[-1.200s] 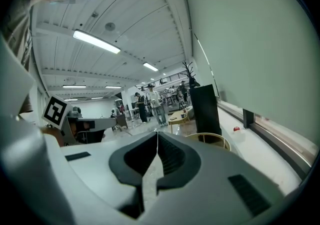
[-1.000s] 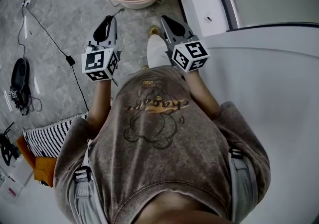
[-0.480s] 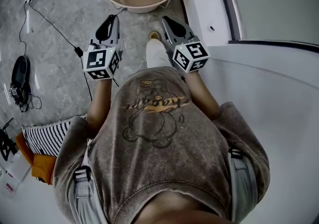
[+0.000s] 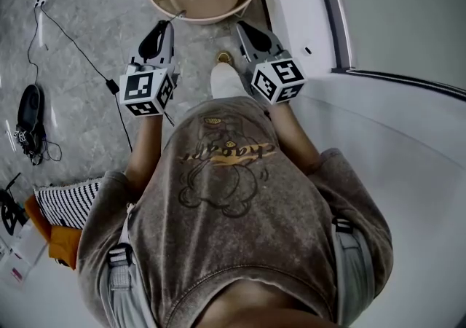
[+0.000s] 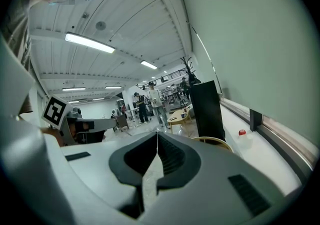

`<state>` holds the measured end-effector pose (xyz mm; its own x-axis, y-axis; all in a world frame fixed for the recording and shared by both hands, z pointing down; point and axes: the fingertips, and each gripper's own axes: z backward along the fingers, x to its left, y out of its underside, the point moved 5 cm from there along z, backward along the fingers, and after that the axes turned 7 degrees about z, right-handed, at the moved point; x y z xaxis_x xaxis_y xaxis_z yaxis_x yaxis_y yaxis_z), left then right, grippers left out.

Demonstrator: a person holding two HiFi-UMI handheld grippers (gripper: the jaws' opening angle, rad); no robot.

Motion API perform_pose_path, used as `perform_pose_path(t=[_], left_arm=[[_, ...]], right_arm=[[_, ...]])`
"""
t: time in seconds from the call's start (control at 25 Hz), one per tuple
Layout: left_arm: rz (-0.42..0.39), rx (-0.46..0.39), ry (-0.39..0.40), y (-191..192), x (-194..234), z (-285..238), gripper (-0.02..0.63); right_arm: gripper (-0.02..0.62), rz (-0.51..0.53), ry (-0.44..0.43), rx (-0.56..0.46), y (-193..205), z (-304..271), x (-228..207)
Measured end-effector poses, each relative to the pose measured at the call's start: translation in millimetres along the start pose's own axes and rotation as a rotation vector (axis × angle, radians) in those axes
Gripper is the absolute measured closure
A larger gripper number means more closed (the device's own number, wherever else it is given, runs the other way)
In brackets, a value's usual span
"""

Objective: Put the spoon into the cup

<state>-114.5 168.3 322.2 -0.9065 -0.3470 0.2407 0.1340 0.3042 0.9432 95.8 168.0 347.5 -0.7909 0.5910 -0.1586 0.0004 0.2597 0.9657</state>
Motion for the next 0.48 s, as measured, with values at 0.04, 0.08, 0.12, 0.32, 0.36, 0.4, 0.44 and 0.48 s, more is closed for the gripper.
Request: perform_pose_path(t=[0.04,0.08,0.12,0.32,0.36,0.4,0.44,0.48], left_arm=[[-0.002,0.002,0.002,-1,0,-5,0.551],[-0.005,0.005,0.004,-2,0,-9,0.551],[-0.009,0.008,0.007,-4,0,-15,0.551],[-0.014,0.016,0.009,-14,0,-45,0.551],[-0.013,0.016,0.009,-16,1,-50,0.551],[-0.012,0.017,0.009,-18,1,-56,0.551],[-0.010,0.018,0.008,-19,2,-61,0.551],[-0.009,0.020,0.006,-20,3,-66,0.551]], right_arm=[[0.575,-0.002,0.002,-0.001,-1,-2,-4],[0.575,-0.004,0.003,-0.002,-2,-5,-8],[0.575,-0.006,0.005,-0.002,-3,-7,-13],[0.575,-0.020,0.008,0.003,-9,-22,-40],[0.575,-0.022,0.008,0.003,-11,-26,-45],[0.575,-0.024,0.006,0.003,-13,-30,-50],[0.575,-0.023,0.003,0.003,-15,-35,-54],[0.575,-0.020,-0.002,0.002,-17,-39,-57]])
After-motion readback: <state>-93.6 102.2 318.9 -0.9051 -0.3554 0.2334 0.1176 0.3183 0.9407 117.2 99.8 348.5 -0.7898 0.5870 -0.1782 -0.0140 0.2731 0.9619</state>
